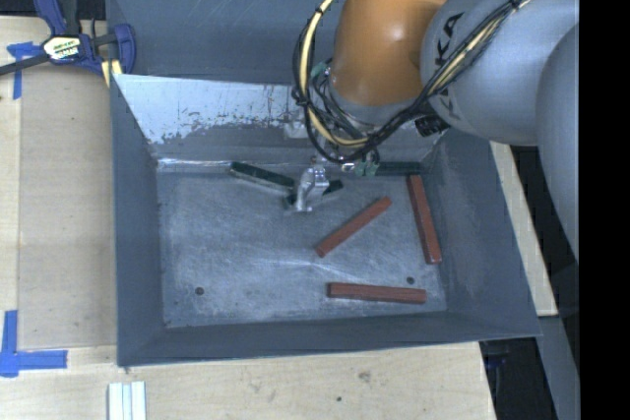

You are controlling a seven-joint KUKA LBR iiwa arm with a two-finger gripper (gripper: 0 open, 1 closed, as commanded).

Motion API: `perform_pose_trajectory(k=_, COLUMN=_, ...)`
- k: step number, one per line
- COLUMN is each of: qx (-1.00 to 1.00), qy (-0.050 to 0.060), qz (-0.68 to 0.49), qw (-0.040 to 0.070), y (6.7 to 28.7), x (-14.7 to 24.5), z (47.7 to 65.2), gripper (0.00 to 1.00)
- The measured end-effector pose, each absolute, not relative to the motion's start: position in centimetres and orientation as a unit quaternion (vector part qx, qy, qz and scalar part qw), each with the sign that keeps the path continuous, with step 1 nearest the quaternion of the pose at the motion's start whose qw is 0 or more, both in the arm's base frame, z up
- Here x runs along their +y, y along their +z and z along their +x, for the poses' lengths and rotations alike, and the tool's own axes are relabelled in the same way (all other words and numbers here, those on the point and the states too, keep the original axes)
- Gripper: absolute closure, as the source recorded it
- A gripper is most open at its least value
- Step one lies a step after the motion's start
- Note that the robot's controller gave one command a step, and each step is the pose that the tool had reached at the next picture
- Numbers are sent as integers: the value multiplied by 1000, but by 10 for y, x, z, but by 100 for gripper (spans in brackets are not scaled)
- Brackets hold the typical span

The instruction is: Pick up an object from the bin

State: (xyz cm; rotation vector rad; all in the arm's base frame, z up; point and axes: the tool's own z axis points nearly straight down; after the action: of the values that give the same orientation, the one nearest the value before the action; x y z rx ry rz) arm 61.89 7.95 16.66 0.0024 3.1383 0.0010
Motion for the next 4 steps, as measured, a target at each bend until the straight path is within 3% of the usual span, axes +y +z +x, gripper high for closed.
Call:
perform_pose_trajectory(k=1, qx=1000, qy=0, qz=1, qw=2, y=167, x=79, z=619, gripper=0)
perform_pose_trajectory(k=2, qx=999, qy=1, qz=40, qw=4, y=126, x=75, z=620, gripper=0)
perform_pose_trajectory(k=3, qx=999, qy=2, qz=31, qw=11, y=78, x=67, z=634, gripper=100)
perform_pose_trajectory(k=4, qx=999, qy=2, qz=31, qw=11, y=78, x=67, z=634, gripper=100)
